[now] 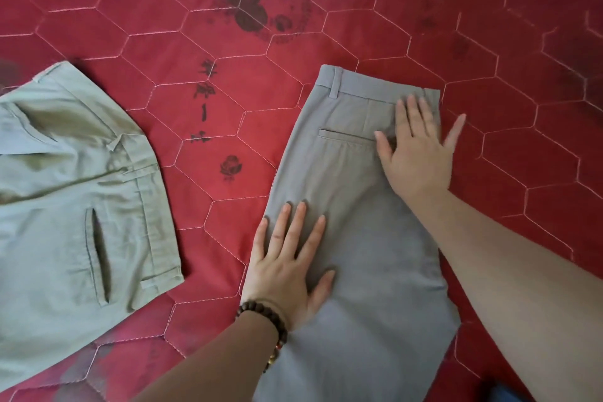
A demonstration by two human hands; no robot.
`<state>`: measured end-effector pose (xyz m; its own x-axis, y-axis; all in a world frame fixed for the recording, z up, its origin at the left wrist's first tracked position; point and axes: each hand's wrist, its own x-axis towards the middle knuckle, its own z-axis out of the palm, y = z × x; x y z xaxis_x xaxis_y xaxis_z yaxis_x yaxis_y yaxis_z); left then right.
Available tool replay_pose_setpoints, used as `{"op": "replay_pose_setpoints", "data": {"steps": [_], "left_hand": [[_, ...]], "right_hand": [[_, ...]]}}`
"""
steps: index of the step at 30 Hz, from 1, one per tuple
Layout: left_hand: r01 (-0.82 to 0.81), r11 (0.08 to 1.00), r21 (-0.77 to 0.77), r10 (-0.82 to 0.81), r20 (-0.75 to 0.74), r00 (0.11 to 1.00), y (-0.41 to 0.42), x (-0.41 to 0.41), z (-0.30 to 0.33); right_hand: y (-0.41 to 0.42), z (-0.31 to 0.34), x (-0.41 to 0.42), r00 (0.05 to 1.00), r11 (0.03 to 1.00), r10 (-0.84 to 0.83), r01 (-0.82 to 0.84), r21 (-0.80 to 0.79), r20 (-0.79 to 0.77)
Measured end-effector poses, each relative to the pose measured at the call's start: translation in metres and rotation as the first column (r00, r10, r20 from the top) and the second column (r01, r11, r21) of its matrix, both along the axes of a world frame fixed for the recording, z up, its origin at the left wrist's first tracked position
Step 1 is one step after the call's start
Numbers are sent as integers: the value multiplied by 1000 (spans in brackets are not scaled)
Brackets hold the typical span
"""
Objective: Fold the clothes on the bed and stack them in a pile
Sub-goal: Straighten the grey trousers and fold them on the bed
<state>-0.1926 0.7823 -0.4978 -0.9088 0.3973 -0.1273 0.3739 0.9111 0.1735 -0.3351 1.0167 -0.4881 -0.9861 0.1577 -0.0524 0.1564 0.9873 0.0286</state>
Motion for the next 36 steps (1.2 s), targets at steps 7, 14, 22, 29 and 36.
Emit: {"op": "replay_pose_setpoints", "data": {"steps": [7,14,22,29,36], "left_hand": [[-4,1000,-17,5,16,1000,0,0,3],[-8,1000,-21,7,-38,999,1,2,0],[130,982,-136,-130,10,992,-11,36,5],[184,971,-152,-182,30,983,-50,143,8],[243,957,-157,-227,116,967,-89,223,14]], "right_hand": [[-94,0,144,942,929,335,-326,-175,26],[-31,-1,187,997,1000,8,-8,-2,78],[-135,7,258,997,983,10,3,-184,73],[-170,2,361,992,985,-82,96,-143,95],[-200,0,450,996,985,-61,71,-157,73]]}}
